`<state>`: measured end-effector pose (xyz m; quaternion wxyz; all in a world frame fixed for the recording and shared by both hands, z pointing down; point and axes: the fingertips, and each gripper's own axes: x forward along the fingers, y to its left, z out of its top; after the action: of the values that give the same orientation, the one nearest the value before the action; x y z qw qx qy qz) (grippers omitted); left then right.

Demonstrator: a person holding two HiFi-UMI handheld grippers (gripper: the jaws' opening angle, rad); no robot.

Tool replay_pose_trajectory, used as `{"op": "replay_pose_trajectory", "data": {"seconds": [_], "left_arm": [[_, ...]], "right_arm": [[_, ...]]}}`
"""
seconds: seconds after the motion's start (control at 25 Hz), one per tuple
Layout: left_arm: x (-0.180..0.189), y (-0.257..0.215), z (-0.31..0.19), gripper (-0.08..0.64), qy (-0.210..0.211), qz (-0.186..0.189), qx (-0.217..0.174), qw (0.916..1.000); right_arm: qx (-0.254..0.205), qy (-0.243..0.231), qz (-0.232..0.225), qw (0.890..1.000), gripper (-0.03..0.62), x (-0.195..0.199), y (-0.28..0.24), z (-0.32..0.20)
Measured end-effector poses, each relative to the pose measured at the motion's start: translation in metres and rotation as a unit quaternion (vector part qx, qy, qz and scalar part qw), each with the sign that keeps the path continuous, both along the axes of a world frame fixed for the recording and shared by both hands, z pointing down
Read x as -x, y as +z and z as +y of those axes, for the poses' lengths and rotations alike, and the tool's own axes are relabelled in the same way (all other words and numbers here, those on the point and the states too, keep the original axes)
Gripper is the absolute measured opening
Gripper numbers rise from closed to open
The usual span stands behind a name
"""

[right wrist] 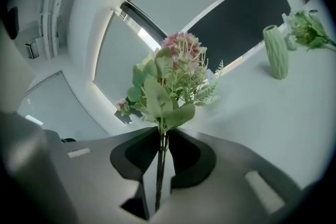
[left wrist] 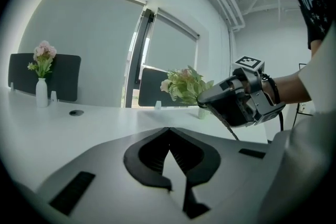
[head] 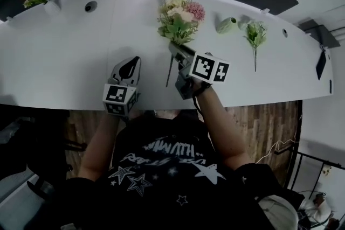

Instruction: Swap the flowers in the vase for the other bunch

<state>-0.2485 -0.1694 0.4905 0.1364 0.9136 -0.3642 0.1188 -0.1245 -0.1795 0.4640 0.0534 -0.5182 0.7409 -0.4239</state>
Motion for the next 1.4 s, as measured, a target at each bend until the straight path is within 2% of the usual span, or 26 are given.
{"op": "replay_pose_trajectory", "data": {"seconds": [0.08,0.24,0.36,0.6,0.8,0.92,1.04,1.32,1.4], "left_arm": [[-0.015,-0.005,0.002,0.008,0.015,-0.004,-0.010,0.9998],[-0.034,-0.008,0.007,0.008,0.029,0.004,-0.025,0.9993],[-0.052,-0.009,0.004,0.008,0.023,-0.007,-0.023,0.9994],[-0.134,-0.032,-0.008,0.008,0.032,-0.015,-0.032,0.9989],[-0.142,-0.032,-0.008,0.008,0.032,-0.001,-0.057,0.9979],[-0.177,-0.044,-0.009,0.008,0.045,-0.014,-0.077,0.9959],[-0.214,-0.059,-0.014,0.008,0.040,-0.027,-0.080,0.9956],[-0.238,-0.033,-0.016,0.009,0.057,-0.023,-0.067,0.9959],[-0.261,-0.029,-0.025,0.027,0.070,-0.026,-0.059,0.9955]], "right_arm": [[-0.026,0.020,-0.002,0.999,0.058,-0.020,-0.013,0.002],[-0.085,0.041,0.022,0.995,0.058,-0.053,-0.040,0.005],[-0.097,0.052,0.032,0.993,0.058,-0.082,-0.050,0.009],[-0.114,0.069,0.030,0.991,0.058,-0.176,-0.074,0.009],[-0.134,0.078,0.023,0.988,0.058,-0.190,-0.079,0.010],[-0.160,0.084,0.021,0.983,0.059,-0.229,-0.099,0.007],[-0.180,0.091,0.017,0.979,0.058,-0.273,-0.119,0.004],[-0.212,0.105,0.017,0.971,0.060,-0.287,-0.122,-0.004],[-0.220,0.110,0.016,0.969,0.060,-0.304,-0.125,-0.015]]}}
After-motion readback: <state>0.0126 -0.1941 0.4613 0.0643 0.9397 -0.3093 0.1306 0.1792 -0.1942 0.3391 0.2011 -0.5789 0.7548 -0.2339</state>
